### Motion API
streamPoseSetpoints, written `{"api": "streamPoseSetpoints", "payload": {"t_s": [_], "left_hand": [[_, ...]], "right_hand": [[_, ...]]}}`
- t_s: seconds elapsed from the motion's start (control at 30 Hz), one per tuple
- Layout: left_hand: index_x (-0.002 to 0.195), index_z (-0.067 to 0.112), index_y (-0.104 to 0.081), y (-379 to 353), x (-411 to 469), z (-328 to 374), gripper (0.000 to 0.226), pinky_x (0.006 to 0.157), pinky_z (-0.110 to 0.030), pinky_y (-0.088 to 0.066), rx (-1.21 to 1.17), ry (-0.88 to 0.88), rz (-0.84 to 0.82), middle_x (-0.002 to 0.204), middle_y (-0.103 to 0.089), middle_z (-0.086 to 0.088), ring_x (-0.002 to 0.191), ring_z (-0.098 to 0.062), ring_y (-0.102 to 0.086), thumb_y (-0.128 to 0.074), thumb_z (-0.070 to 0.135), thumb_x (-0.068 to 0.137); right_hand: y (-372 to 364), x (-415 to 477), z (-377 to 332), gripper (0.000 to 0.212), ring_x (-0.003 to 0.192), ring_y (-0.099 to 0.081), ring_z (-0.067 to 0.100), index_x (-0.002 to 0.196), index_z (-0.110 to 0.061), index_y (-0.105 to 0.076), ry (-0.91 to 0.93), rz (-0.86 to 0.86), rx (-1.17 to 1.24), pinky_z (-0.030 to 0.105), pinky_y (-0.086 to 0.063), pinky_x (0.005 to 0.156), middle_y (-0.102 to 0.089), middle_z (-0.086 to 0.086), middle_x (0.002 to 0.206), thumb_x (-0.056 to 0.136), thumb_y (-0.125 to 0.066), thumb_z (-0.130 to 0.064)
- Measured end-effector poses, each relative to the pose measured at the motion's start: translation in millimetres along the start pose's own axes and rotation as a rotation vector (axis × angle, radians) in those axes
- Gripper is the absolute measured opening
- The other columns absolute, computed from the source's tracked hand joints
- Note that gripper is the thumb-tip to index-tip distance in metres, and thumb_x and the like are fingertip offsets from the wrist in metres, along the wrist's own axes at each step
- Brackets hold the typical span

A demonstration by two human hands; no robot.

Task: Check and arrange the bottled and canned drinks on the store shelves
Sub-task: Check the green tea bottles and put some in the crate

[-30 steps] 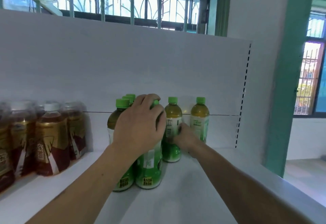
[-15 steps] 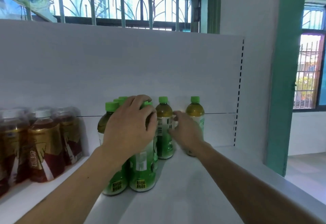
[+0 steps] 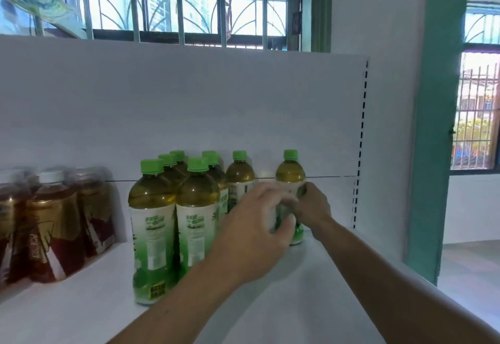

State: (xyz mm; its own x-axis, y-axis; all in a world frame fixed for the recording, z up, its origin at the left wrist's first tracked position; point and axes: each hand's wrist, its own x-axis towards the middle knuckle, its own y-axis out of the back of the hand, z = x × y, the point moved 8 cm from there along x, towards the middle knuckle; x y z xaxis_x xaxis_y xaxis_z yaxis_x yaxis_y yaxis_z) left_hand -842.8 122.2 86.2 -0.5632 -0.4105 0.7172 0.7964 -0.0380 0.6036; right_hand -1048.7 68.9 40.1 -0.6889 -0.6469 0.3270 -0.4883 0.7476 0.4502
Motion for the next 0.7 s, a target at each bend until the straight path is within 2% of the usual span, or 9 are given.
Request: {"api": "streamPoseSetpoints", "payload": {"t_s": [0.1,0.17,0.23,0.3,0.37,0.47,0.53,0.6,0.7], "left_hand": [[0.122,0.041,-0.052,-34.6,-1.9,-30.2,0.030,0.088,-0.006,-0.035,-0.250,0.277,-0.086,0.123,-0.049,0.027,0.115,0.008,-0.046,-0.062,0.030,0.095],[0.135,0.036,-0.045,-49.4,-4.2,-44.5,0.047,0.096,-0.016,-0.035,-0.342,0.394,-0.080,0.134,-0.045,0.019,0.124,0.001,-0.043,-0.066,0.030,0.093],[0.145,0.033,-0.036,-60.6,-8.7,-53.2,0.064,0.102,-0.023,-0.034,-0.423,0.477,-0.068,0.141,-0.038,0.014,0.128,-0.005,-0.040,-0.070,0.032,0.090],[0.145,0.037,-0.031,-66.2,-14.6,-54.1,0.072,0.100,-0.024,-0.034,-0.494,0.517,-0.055,0.138,-0.040,0.014,0.124,-0.006,-0.044,-0.073,0.036,0.087],[0.137,0.041,-0.037,-67.1,-19.4,-49.8,0.068,0.091,-0.018,-0.040,-0.611,0.521,-0.021,0.127,-0.055,0.014,0.114,-0.003,-0.054,-0.078,0.032,0.083],[0.123,0.036,-0.052,-62.4,-25.2,-47.1,0.059,0.072,-0.009,-0.049,-0.806,0.541,0.070,0.104,-0.073,0.010,0.094,0.000,-0.067,-0.083,0.020,0.075],[0.116,0.027,-0.061,-69.7,-29.9,-43.9,0.055,0.077,-0.017,-0.056,-0.971,0.579,0.022,0.100,-0.076,0.002,0.097,-0.013,-0.072,-0.086,0.023,0.068],[0.111,0.013,-0.068,-82.9,-33.6,-36.2,0.048,0.076,-0.030,-0.061,-1.214,0.614,-0.091,0.102,-0.076,-0.012,0.094,-0.029,-0.074,-0.086,0.024,0.068],[0.111,0.008,-0.070,-93.8,-37.8,-22.1,0.054,0.068,-0.035,-0.062,-1.402,0.657,-0.220,0.109,-0.072,-0.024,0.086,-0.034,-0.074,-0.076,0.035,0.064]], "right_hand": [[16.4,-6.0,0.3,0.051,0.094,-0.067,0.019,0.108,-0.023,-0.065,0.040,0.022,0.145,0.041,-0.057,0.085,-0.071,-0.004,0.101,0.071,-0.083,-0.054],[24.2,-11.4,-2.2,0.049,0.092,-0.071,0.016,0.104,-0.024,-0.068,0.061,-0.011,0.298,0.043,-0.059,0.086,-0.074,-0.006,0.097,0.069,-0.085,-0.054],[30.2,-19.6,-9.3,0.041,0.089,-0.073,0.015,0.102,-0.020,-0.069,0.056,-0.081,0.516,0.039,-0.062,0.082,-0.076,-0.003,0.097,0.073,-0.085,-0.046],[35.3,-29.0,-20.4,0.032,0.090,-0.074,0.015,0.100,-0.020,-0.068,0.056,-0.150,0.699,0.032,-0.062,0.075,-0.076,-0.001,0.099,0.080,-0.082,-0.040],[35.5,-37.4,-26.1,0.039,0.096,-0.074,0.017,0.108,-0.017,-0.067,0.060,-0.203,0.831,0.032,-0.061,0.076,-0.077,0.001,0.103,0.079,-0.080,-0.040],[36.0,-45.7,-34.7,0.062,0.099,-0.073,0.020,0.119,-0.012,-0.065,0.091,-0.247,0.953,0.037,-0.060,0.088,-0.076,0.004,0.107,0.068,-0.079,-0.043],[38.9,-47.8,-39.3,0.062,0.096,-0.072,0.021,0.121,-0.010,-0.064,0.104,-0.316,1.068,0.040,-0.058,0.092,-0.075,0.005,0.103,0.070,-0.075,-0.042],[39.8,-48.9,-40.6,0.054,0.092,-0.071,0.021,0.114,-0.009,-0.067,0.060,-0.424,1.219,0.039,-0.057,0.089,-0.075,0.006,0.097,0.073,-0.070,-0.044],[39.1,-50.5,-39.8,0.050,0.082,-0.068,0.021,0.112,-0.008,-0.064,0.016,-0.482,1.365,0.034,-0.058,0.078,-0.071,0.008,0.090,0.076,-0.069,-0.042]]}}
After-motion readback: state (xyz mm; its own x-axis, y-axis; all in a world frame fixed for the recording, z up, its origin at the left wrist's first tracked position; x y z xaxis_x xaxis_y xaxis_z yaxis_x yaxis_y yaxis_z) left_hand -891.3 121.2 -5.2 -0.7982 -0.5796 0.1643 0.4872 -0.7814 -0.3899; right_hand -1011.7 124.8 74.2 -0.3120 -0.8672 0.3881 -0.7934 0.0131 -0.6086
